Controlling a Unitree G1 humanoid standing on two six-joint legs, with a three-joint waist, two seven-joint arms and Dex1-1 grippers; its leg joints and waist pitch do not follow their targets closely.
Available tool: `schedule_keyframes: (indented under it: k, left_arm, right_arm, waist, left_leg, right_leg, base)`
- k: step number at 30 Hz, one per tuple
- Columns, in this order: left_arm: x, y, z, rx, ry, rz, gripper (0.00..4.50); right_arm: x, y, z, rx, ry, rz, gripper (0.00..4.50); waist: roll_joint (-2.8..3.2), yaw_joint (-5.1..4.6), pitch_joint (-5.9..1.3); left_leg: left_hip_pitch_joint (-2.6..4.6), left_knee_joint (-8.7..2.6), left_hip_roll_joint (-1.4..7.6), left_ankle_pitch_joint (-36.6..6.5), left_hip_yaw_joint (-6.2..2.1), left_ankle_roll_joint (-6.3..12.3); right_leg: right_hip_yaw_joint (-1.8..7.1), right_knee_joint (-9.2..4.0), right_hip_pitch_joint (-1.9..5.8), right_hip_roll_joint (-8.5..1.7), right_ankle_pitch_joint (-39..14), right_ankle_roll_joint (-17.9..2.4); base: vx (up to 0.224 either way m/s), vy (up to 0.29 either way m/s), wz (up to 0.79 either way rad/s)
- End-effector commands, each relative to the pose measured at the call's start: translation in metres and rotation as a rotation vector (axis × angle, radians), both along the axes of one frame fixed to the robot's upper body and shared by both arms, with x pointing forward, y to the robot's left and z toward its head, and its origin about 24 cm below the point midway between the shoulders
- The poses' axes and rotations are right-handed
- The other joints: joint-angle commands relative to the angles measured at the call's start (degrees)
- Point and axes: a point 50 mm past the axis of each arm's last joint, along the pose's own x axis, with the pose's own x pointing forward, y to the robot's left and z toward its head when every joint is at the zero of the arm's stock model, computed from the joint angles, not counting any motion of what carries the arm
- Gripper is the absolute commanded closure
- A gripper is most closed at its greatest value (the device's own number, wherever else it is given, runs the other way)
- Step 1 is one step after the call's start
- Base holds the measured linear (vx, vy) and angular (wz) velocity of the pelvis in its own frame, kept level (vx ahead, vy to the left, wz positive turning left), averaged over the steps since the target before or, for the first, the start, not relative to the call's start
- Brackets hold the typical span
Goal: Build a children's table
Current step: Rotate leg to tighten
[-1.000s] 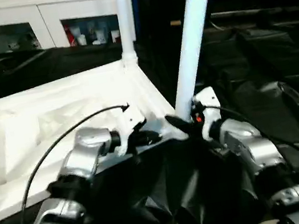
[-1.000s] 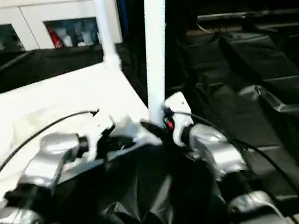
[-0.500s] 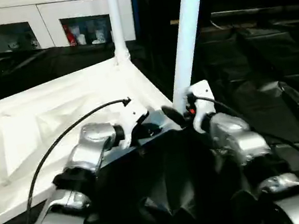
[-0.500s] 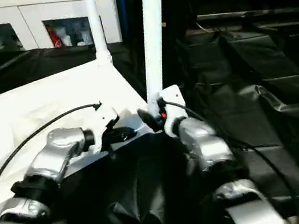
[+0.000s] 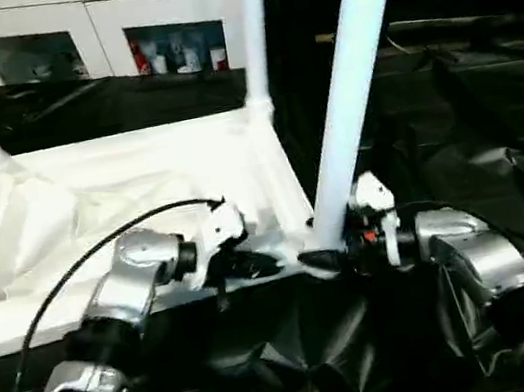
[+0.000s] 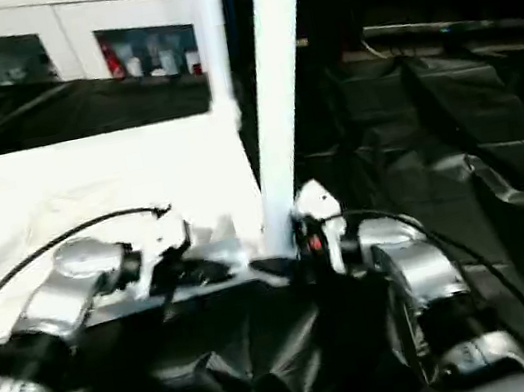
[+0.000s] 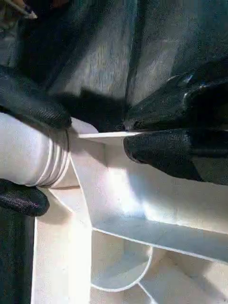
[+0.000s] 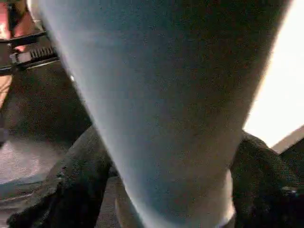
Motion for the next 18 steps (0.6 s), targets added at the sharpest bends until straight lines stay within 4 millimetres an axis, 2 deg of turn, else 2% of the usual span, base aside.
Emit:
schedule_keyframes:
  k: [1,4,9,12,14,16,17,18]
  left_arm:
    - [-0.002,-0.014,0.009,-0.032,-0.038,-0.076,4.50]
    - [-0.003,-0.013,0.007,-0.026,-0.027,-0.080,4.50]
    - [-0.004,-0.011,0.006,-0.021,-0.026,-0.077,4.50]
    - [0.001,-0.015,0.007,-0.038,-0.051,-0.015,4.50]
    - [0.011,-0.019,0.008,-0.041,-0.083,0.080,4.50]
    - [0.022,-0.024,0.011,-0.047,-0.112,0.193,4.50]
    - [0.022,-0.024,0.011,-0.047,-0.112,0.193,4.50]
    - [0.030,-0.031,0.014,-0.061,-0.124,0.263,4.50]
  right_arm:
    - [-0.003,0.009,0.003,0.012,-0.007,0.060,1.29]
    - [-0.004,0.009,0.003,0.007,-0.001,0.075,1.59]
    - [-0.006,0.011,0.003,0.018,0.013,0.091,1.80]
    - [-0.005,0.016,0.000,0.038,0.011,0.034,1.81]
    - [0.003,0.019,-0.005,0.041,0.009,-0.094,1.82]
    - [0.011,0.024,-0.011,0.036,0.018,-0.242,1.82]
    - [0.011,0.024,-0.011,0.036,0.018,-0.242,1.82]
    - [0.019,0.029,-0.018,0.021,0.037,-0.393,1.82]
  waist:
    - [0.16,-0.20,-3.93]
    - [0.13,-0.20,-3.99]
    - [0.14,-0.21,-4.02]
    - [0.01,-0.21,-3.96]
    - [-0.23,-0.36,-3.88]
    - [-0.21,-0.93,-3.76]
    - [-0.18,-1.00,-3.78]
    - [-0.32,-0.97,-3.80]
  left_leg:
    - [1.71,-4.06,4.51,-12.2,-2.01,1.18]
    - [1.58,-3.98,4.42,-11.6,-2.02,1.31]
    - [1.64,-3.98,4.44,-11.4,-2.01,1.45]
    - [1.62,-4.01,4.43,-11.6,-2.03,1.28]
    - [1.61,-4.09,4.39,-12.0,-2.12,0.99]
    - [1.81,-4.23,4.21,-13.4,-2.30,-0.37]
    - [1.94,-4.22,4.20,-13.8,-2.31,-0.74]
    - [1.87,-4.16,4.23,-13.9,-2.34,-0.72]
  right_leg:
    - [3.49,-4.54,1.94,-6.19,-9.3,-13.0]
    - [3.49,-4.48,2.06,-6.23,-8.7,-12.9]
    - [3.44,-4.46,2.02,-6.15,-8.7,-12.9]
    - [3.48,-4.56,1.99,-6.29,-9.4,-12.7]
    - [3.48,-4.71,1.97,-6.34,-10.8,-12.3]
    - [3.51,-4.96,1.70,-6.39,-14.0,-11.9]
    - [3.53,-5.06,1.63,-6.43,-14.9,-11.8]
    - [3.61,-5.25,1.86,-6.65,-15.4,-11.4]
  base:
    - [0.000,0.000,0.00]
    - [0.000,0.000,0.00]
    - [0.000,0.000,0.00]
    - [0.000,0.000,0.00]
    - [0.000,0.000,0.00]
    - [0.000,0.000,0.00]
    - [0.000,0.000,0.00]
    - [0.000,0.000,0.00]
